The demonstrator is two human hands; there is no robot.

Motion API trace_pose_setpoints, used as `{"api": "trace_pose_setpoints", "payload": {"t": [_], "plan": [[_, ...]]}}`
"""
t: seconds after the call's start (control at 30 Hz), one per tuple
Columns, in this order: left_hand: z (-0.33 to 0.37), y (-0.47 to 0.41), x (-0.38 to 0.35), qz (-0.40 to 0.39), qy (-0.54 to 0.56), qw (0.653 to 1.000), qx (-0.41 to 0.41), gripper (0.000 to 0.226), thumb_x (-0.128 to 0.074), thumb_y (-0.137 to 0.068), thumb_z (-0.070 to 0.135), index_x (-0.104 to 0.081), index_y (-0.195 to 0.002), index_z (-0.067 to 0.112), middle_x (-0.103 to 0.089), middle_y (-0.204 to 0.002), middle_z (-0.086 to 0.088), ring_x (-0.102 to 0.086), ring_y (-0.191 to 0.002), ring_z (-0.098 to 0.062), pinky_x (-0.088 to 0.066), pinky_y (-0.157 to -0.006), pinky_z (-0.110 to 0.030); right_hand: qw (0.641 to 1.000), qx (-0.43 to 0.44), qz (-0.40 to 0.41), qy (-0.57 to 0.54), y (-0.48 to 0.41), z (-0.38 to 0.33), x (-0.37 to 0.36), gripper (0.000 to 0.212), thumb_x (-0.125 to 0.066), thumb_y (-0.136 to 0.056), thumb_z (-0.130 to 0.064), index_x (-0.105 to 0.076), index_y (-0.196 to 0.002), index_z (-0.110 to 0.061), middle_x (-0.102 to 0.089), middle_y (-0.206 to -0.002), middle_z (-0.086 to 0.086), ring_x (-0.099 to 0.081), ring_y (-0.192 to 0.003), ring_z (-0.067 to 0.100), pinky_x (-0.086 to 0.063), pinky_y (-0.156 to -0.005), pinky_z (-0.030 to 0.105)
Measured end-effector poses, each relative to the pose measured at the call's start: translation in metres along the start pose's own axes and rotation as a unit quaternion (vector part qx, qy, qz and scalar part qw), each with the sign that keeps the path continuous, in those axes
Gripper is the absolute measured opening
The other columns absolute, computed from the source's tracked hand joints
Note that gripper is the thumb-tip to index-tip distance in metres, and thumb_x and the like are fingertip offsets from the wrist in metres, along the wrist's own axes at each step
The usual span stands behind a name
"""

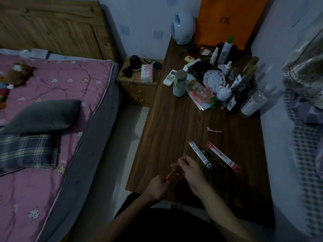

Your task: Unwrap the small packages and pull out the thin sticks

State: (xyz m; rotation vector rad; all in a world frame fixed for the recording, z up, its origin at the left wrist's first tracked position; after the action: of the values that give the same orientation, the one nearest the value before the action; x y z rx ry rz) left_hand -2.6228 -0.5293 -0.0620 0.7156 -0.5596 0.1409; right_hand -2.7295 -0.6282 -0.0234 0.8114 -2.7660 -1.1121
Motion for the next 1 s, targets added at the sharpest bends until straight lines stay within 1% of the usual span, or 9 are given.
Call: {"api": "trace_pose_setpoints", "payload": {"t": [0.13, 0.27, 0.4, 0.53, 0.6, 0.7, 0.83, 0.93, 1.0], "plan": [[-0.002, -0.002, 0.002, 0.001, -0.008, 1.000, 0.008, 0.054, -0.052, -0.093, 0.039, -0.039, -0.047, 0.013, -0.040, -0.043, 0.007, -0.038, -0.031, 0.005, -0.025, -0.038, -0.019, 0.996, 0.001, 0.011, -0.085, 0.000, 0.001, -0.007, 0.014, -0.049, -0.103, -0.014, -0.060, -0.098, -0.007, -0.074, -0.079, 0.011, -0.068, -0.074, 0.019, -0.049, -0.068, 0.031], [0.001, -0.003, 0.005, -0.007, -0.004, 1.000, 0.011, 0.053, -0.051, -0.093, 0.039, -0.039, -0.048, 0.015, -0.041, -0.044, 0.008, -0.038, -0.030, 0.004, -0.025, -0.036, -0.016, 0.984, -0.031, -0.008, -0.173, -0.002, 0.004, -0.005, 0.018, -0.051, -0.101, -0.011, -0.067, -0.101, -0.003, -0.071, -0.086, 0.011, -0.067, -0.085, 0.020, -0.050, -0.072, 0.032], [0.004, -0.002, 0.007, -0.019, -0.011, 1.000, 0.005, 0.052, -0.050, -0.094, 0.039, -0.040, -0.049, 0.015, -0.043, -0.048, 0.008, -0.037, -0.032, 0.004, -0.026, -0.038, -0.016, 0.975, -0.046, -0.032, -0.214, -0.006, 0.009, -0.009, 0.018, -0.051, -0.100, -0.006, -0.068, -0.097, -0.004, -0.069, -0.085, 0.010, -0.066, -0.082, 0.017, -0.049, -0.071, 0.030], [0.005, 0.000, 0.009, -0.029, 0.002, 0.999, 0.012, 0.051, -0.050, -0.094, 0.037, -0.041, -0.050, 0.014, -0.051, -0.060, -0.005, -0.042, -0.045, -0.005, -0.029, -0.046, -0.028, 0.975, -0.043, -0.031, -0.216, -0.013, 0.010, -0.002, 0.022, -0.048, -0.103, -0.019, -0.067, -0.099, -0.010, -0.074, -0.093, 0.015, -0.073, -0.091, 0.026, -0.052, -0.081, 0.039], [0.006, 0.002, 0.011, -0.023, -0.002, 1.000, 0.009, 0.053, -0.050, -0.095, 0.036, -0.039, -0.048, 0.013, -0.050, -0.061, -0.007, -0.041, -0.043, -0.002, -0.028, -0.049, -0.029, 0.973, -0.039, -0.013, -0.227, -0.018, 0.007, 0.006, 0.024, -0.046, -0.104, -0.025, -0.065, -0.102, -0.010, -0.075, -0.097, 0.018, -0.074, -0.095, 0.031, -0.054, -0.082, 0.041], [0.001, 0.002, 0.012, -0.023, 0.018, 1.000, 0.007, 0.054, -0.047, -0.097, 0.039, -0.041, -0.050, 0.014, -0.048, -0.052, -0.001, -0.041, -0.034, 0.004, -0.029, -0.044, -0.025, 0.966, -0.024, 0.065, -0.249, -0.026, 0.002, 0.028, 0.023, -0.052, -0.100, -0.030, -0.068, -0.097, -0.014, -0.071, -0.085, 0.011, -0.073, -0.081, 0.027, -0.058, -0.071, 0.037], [-0.011, -0.002, 0.008, -0.038, 0.068, 0.996, 0.031, 0.048, -0.047, -0.097, 0.041, -0.048, -0.055, 0.017, -0.048, -0.049, 0.006, -0.042, -0.034, 0.004, -0.031, -0.045, -0.023, 0.974, -0.035, 0.161, -0.153, -0.029, 0.000, 0.052, 0.020, -0.056, -0.097, -0.038, -0.070, -0.093, -0.026, -0.062, -0.078, 0.001, -0.059, -0.069, 0.016, -0.052, -0.059, 0.030], [-0.015, -0.008, 0.009, -0.016, 0.112, 0.993, 0.045, 0.053, -0.046, -0.095, 0.051, -0.048, -0.052, 0.020, -0.047, -0.042, 0.008, -0.041, -0.035, 0.004, -0.030, -0.043, -0.019, 0.984, -0.023, 0.169, -0.051, -0.036, -0.001, 0.053, 0.023, -0.056, -0.097, -0.037, -0.070, -0.082, -0.027, -0.058, -0.065, -0.002, -0.054, -0.053, 0.009, -0.047, -0.047, 0.026], [-0.017, -0.010, 0.010, -0.015, 0.164, 0.985, 0.058, 0.054, -0.044, -0.093, 0.057, -0.052, -0.052, 0.022, -0.050, -0.039, 0.010, -0.046, -0.037, 0.000, -0.034, -0.043, -0.018, 0.984, -0.001, 0.175, 0.026, -0.041, 0.000, 0.051, 0.025, -0.053, -0.097, -0.039, -0.068, -0.082, -0.025, -0.057, -0.065, -0.002, -0.051, -0.052, 0.008, -0.044, -0.049, 0.026]]}}
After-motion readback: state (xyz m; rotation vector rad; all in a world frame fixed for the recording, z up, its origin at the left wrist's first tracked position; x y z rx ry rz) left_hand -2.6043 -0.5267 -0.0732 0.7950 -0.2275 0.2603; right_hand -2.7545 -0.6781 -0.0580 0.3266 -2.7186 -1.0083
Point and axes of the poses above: each hand's wrist, its own y-axis away from the middle knuckle, its own x-axis out of the back of the hand, z = x × y, the point moved 8 cm from there along -y, towards the middle knuckle
